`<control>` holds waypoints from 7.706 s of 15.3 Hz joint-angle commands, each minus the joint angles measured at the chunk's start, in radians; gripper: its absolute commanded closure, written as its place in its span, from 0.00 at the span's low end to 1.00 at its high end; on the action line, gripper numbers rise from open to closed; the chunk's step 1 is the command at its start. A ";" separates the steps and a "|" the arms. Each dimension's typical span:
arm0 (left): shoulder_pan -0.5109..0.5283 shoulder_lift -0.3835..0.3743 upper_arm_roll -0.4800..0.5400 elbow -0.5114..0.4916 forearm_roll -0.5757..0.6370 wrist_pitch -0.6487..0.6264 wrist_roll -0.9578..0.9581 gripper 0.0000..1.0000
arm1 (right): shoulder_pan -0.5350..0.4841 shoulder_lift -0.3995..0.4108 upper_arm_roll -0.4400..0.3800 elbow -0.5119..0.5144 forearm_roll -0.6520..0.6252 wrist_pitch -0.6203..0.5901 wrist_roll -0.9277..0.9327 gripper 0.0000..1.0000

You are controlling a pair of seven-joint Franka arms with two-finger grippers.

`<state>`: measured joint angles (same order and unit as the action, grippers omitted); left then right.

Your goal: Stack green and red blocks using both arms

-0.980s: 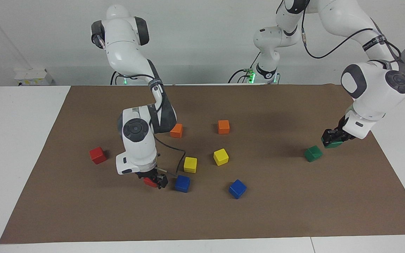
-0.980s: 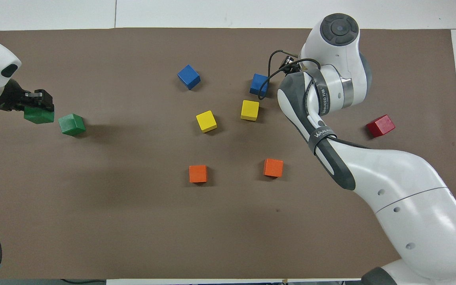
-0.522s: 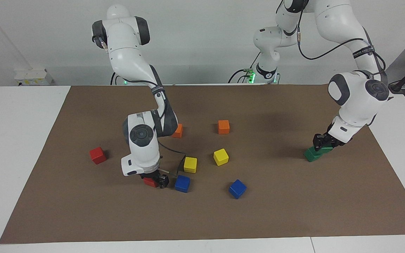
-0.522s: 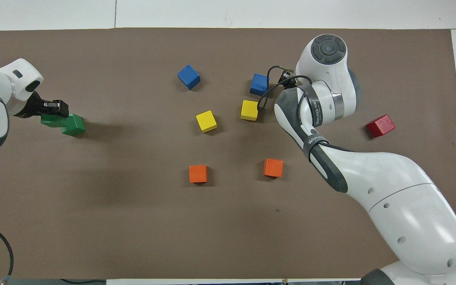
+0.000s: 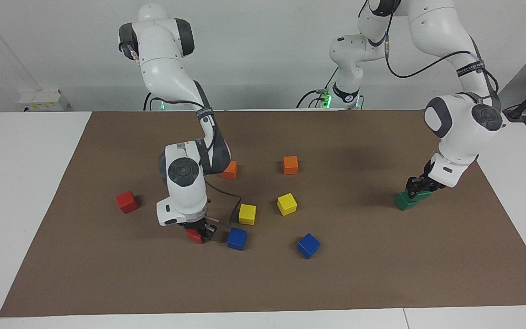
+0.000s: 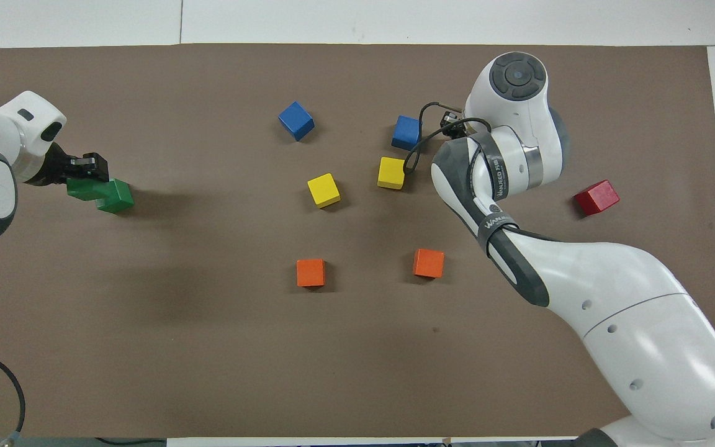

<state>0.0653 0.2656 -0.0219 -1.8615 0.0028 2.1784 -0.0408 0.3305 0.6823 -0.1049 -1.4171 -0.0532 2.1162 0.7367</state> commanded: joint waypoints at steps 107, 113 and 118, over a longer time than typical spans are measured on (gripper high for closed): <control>-0.122 -0.342 -0.010 0.114 -0.004 -0.353 0.065 0.00 | -0.315 -0.747 0.017 -0.310 -0.001 -0.504 -0.734 0.00; -0.110 -0.345 -0.009 0.113 -0.004 -0.373 0.061 0.00 | -0.304 -0.757 0.016 -0.313 -0.001 -0.513 -0.731 0.00; -0.108 -0.345 -0.007 0.113 -0.004 -0.373 0.061 0.00 | -0.304 -0.757 0.016 -0.316 -0.001 -0.513 -0.731 0.00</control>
<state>-0.0453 -0.0504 -0.0292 -1.7171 0.0028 1.8005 0.0309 0.0312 -0.0654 -0.0970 -1.7241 -0.0379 1.6007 -0.0052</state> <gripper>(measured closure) 0.000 0.000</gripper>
